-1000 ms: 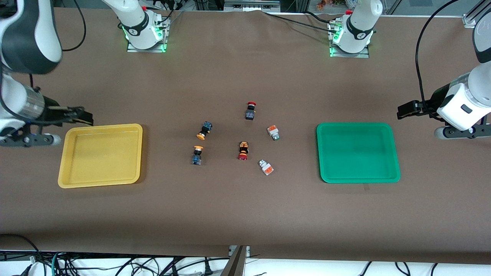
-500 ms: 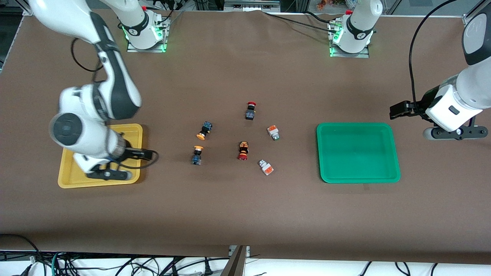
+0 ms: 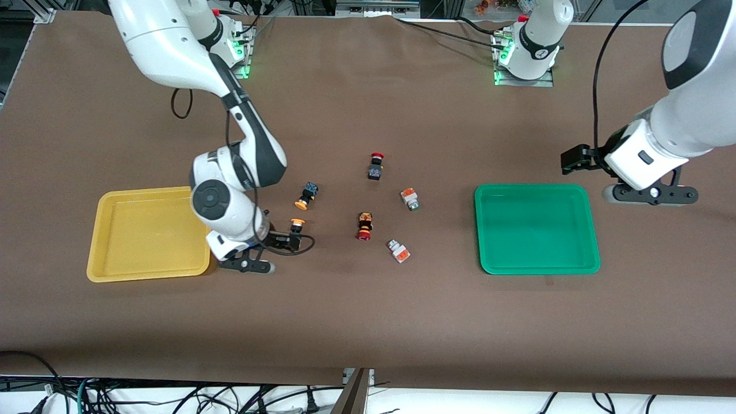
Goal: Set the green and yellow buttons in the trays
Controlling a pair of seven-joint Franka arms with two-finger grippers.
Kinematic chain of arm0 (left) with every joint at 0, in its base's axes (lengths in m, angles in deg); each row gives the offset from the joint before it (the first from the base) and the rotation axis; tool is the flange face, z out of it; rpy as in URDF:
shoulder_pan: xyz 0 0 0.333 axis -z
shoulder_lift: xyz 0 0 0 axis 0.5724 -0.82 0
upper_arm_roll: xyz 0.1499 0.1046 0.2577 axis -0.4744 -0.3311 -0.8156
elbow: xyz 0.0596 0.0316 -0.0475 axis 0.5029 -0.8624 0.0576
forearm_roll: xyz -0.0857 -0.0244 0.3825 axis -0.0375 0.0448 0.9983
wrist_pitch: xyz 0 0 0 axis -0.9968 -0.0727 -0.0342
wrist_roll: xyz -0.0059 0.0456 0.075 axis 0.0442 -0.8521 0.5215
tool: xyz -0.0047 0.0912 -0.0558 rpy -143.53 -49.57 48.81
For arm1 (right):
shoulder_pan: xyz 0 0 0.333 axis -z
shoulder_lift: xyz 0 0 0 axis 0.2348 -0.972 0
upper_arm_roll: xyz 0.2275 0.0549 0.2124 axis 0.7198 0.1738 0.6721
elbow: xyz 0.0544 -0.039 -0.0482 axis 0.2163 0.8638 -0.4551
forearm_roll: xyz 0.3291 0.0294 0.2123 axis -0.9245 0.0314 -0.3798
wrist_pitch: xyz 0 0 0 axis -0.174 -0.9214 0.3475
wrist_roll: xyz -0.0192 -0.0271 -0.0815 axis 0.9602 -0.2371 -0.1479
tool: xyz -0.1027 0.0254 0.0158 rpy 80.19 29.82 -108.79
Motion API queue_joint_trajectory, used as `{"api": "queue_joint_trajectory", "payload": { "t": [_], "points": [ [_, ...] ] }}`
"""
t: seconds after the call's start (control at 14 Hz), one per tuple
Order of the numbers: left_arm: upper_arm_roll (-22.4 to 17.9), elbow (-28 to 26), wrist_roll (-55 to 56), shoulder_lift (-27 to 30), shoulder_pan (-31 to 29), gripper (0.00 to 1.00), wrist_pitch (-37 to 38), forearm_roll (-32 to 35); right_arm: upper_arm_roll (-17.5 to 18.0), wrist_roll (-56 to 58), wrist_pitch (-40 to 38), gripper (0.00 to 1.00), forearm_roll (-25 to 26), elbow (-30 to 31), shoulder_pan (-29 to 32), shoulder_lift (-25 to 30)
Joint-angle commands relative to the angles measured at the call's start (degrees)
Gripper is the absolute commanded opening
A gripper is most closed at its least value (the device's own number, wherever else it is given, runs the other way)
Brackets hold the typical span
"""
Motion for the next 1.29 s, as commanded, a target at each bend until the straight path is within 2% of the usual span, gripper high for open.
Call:
{"api": "queue_joint_trajectory", "payload": {
  "t": [0.0, 0.14, 0.29, 0.36, 0.43, 0.5, 0.57, 0.71, 0.86, 1.07, 1.21],
  "points": [
    [-0.11, 2.23, 6.8, -3.62, 5.07, 1.0, 0.29, -0.36, -0.58, -2.67, 2.28, 1.0, -0.54, -0.74, -1.94, -2.05],
    [-0.02, 2.15, 12.44, -5.21, 7.72, 1.0, -2.23, -1.24, -0.58, -2.85, 2.64, 1.0, -0.28, -0.65, -2.12, -3.55],
    [-0.02, -0.21, 16.84, -7.58, 9.22, 1.0, -6.2, -3.26, -0.66, -2.85, 2.56, 1.0, -0.19, -0.12, -2.9, -4.34],
    [-0.02, -0.49, 18.78, -9.5, 10.01, 1.0, -7.25, -3.35, -0.67, -2.93, 2.47, 0.9, -0.19, -0.04, -2.91, -4.61],
    [-0.02, -0.49, 20.19, -10.65, 10.19, 1.0, -7.35, -3.79, -0.67, -2.85, 2.21, 0.55, -0.19, -0.03, -2.91, -4.61],
    [-0.02, -0.49, 20.9, -11.1, 10.46, 1.0, -7.61, -5.1, -0.67, -2.5, 2.12, 0.25, -0.19, -0.03, -2.91, -4.61],
    [-0.02, -0.49, 21.17, -12.06, 10.63, 1.0, -8.23, -5.46, -0.67, -2.06, 1.86, 0.0, -0.19, -0.03, -2.82, -4.52],
    [-0.11, -1.89, 25.18, -14.52, 13.17, 1.0, -11.46, -5.64, -0.84, -1.53, 0.98, 0.0, -0.1, -0.12, -2.47, -4.08],
    [-0.11, -5.57, 32.38, -17.86, 16.15, 1.0, -19.87, -5.55, -2.06, -0.31, -1.55, 0.0, 0.07, -0.47, -1.07, -2.51],
    [-0.11, -12.77, 38.73, -20.07, 19.33, 1.0, -33.24, -5.29, -7.24, 13.61, -10.42, 0.0, -0.1, -0.65, 2.44, 1.18],
    [-0.11, -14.64, 42.25, -21.12, 20.47, 1.0, -36.61, -5.29, -12.33, 23.64, -15.09, 0.0, -0.02, -0.39, 4.38, 1.89]
  ]
}}
